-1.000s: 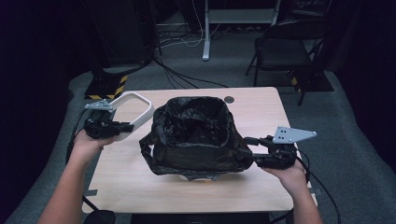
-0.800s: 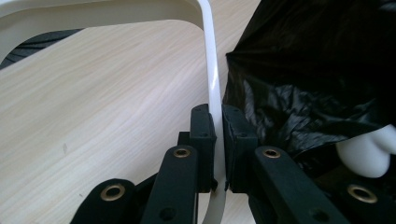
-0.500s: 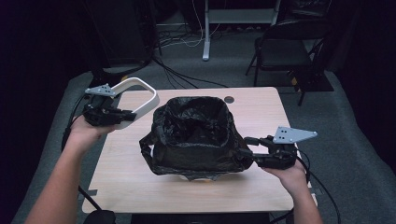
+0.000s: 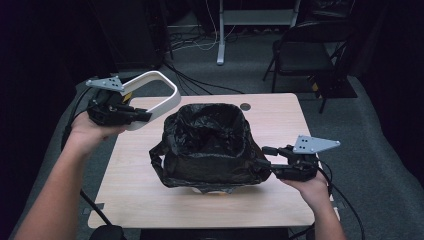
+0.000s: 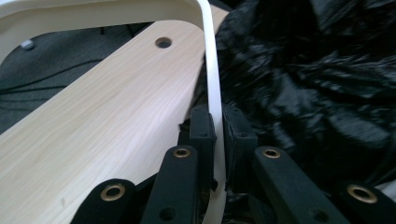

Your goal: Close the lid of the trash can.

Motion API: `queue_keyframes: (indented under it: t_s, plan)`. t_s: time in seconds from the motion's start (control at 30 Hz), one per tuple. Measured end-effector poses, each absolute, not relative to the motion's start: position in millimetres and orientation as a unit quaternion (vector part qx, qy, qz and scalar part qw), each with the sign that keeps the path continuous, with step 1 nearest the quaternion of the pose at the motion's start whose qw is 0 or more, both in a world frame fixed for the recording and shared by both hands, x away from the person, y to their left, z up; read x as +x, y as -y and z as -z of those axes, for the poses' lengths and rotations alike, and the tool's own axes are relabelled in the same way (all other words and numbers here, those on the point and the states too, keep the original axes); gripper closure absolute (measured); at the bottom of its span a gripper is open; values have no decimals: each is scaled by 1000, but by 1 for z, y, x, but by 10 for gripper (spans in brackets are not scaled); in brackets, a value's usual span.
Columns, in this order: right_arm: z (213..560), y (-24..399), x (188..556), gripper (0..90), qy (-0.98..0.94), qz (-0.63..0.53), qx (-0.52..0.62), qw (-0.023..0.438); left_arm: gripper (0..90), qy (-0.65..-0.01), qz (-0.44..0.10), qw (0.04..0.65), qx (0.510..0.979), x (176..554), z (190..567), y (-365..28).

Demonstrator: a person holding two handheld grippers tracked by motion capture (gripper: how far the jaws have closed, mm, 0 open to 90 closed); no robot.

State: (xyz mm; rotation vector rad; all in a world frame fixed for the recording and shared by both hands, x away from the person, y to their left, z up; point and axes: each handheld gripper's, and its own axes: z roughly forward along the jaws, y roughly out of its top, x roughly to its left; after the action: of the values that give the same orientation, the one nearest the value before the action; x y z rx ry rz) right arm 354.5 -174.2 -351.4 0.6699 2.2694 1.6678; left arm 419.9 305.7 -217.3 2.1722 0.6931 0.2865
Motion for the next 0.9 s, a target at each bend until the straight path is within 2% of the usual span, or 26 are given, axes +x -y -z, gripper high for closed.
queue_keyframes:
  t_s: [0.37, 0.63, 0.9]
  plan:
    - [352, 175, 355, 520, -778, -571, 234, 119, 838, -220, -109, 405, 881, 406, 199, -274]
    - [353, 175, 356, 520, -777, -571, 233, 122, 838, -150, -74, 407, 898, 395, 195, -235]
    - [353, 177, 357, 522, -778, -569, 237, 119, 838, -87, -47, 406, 908, 381, 193, -212]
